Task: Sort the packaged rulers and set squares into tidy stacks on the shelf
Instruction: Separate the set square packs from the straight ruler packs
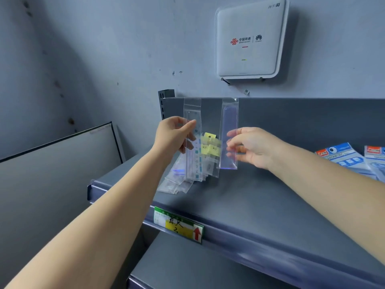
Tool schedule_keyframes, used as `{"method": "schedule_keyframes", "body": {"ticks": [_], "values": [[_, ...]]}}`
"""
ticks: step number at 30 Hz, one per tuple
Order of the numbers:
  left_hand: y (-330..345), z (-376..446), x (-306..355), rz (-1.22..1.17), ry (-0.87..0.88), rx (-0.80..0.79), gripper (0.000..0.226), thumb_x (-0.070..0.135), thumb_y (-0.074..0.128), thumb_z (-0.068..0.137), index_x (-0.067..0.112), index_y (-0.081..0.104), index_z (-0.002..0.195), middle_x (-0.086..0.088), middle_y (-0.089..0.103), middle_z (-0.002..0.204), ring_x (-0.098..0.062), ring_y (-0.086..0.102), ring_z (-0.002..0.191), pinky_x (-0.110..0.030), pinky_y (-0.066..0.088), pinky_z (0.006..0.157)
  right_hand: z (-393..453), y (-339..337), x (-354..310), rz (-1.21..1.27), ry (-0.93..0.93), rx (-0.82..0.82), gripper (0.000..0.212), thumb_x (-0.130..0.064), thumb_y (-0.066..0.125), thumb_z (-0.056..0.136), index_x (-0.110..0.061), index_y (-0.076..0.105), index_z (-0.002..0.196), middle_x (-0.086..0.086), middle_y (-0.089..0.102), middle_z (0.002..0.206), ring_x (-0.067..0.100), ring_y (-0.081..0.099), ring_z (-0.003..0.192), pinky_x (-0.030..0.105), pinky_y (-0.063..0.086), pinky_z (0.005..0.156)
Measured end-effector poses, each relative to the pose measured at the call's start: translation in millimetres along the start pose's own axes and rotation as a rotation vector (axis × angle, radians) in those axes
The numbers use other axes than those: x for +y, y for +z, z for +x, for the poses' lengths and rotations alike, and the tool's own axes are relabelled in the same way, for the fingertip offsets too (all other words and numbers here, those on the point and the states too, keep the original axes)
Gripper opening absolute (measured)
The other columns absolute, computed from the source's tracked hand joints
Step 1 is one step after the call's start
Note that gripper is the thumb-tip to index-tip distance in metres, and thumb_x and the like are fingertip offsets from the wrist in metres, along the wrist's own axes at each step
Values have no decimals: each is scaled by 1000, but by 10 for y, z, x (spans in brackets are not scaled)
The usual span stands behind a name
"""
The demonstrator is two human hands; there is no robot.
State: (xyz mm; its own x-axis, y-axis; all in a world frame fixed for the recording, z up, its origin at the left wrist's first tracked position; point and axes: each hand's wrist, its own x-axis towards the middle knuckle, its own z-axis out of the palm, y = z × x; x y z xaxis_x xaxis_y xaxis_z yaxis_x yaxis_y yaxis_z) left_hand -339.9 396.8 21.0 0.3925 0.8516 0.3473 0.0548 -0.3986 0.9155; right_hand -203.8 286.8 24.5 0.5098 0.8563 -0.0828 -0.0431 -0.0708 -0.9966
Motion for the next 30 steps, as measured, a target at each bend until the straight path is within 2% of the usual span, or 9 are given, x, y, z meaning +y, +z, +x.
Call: {"method": "schedule_keyframes", "body": {"ticks": [3,11,15,18,21,23,25,27,30], "values": [[-54,194,-54,6,30,-46,19,23,60,91,11,58,77,-1,62,56,-8,52,33,-16,36,34,53,61,-47,-30,-19,40,25,15,48,85,-8,55,90,9,51,84,15,51,64,27,55,61],[-141,668,-398,-37,49,-242,22,21,60,92,7,55,76,-5,61,58,-11,56,36,-18,37,36,175,449,-134,7,-56,221,26,13,50,86,-5,55,104,7,53,77,14,50,60,22,54,53],[-85,784,-552,23,22,-335,24,23,55,94,2,63,101,-3,63,62,-12,59,43,-19,39,39,210,604,-217,-54,-129,277,32,12,52,85,-5,54,113,5,56,78,13,53,65,20,56,55],[-59,840,-674,238,41,-369,45,30,55,93,3,49,129,-9,66,103,-22,66,87,-30,49,70,243,669,-291,-71,-196,323,37,12,54,85,-4,52,118,4,58,79,13,56,68,19,57,58],[-76,889,-705,352,82,-340,48,30,50,94,5,43,135,-7,57,126,-23,53,114,-28,39,87,330,721,-287,-64,-211,346,45,9,58,84,1,47,127,6,59,83,14,58,67,21,58,62],[-78,905,-703,365,107,-340,42,28,47,95,7,47,131,-6,55,129,-23,52,116,-29,39,89,400,756,-185,-232,-121,366,59,0,64,83,2,38,137,11,61,99,18,60,73,28,59,71],[-66,900,-708,418,135,-358,37,28,45,95,10,51,127,-5,58,124,-22,54,110,-30,41,87,437,744,-40,-651,-6,399,68,-14,66,83,-3,32,140,12,56,120,23,60,89,36,53,84],[-56,874,-709,486,172,-377,34,28,45,93,13,53,123,-3,60,119,-23,57,104,-32,45,85,422,687,52,-979,-51,456,58,-19,62,85,-9,38,136,6,53,125,23,55,105,32,45,88],[-30,811,-669,652,273,-383,32,29,46,92,17,55,121,-2,58,120,-24,56,106,-35,45,90,336,570,93,-1167,-181,495,34,-18,55,87,-16,52,120,0,55,120,19,51,111,30,44,88]]}}
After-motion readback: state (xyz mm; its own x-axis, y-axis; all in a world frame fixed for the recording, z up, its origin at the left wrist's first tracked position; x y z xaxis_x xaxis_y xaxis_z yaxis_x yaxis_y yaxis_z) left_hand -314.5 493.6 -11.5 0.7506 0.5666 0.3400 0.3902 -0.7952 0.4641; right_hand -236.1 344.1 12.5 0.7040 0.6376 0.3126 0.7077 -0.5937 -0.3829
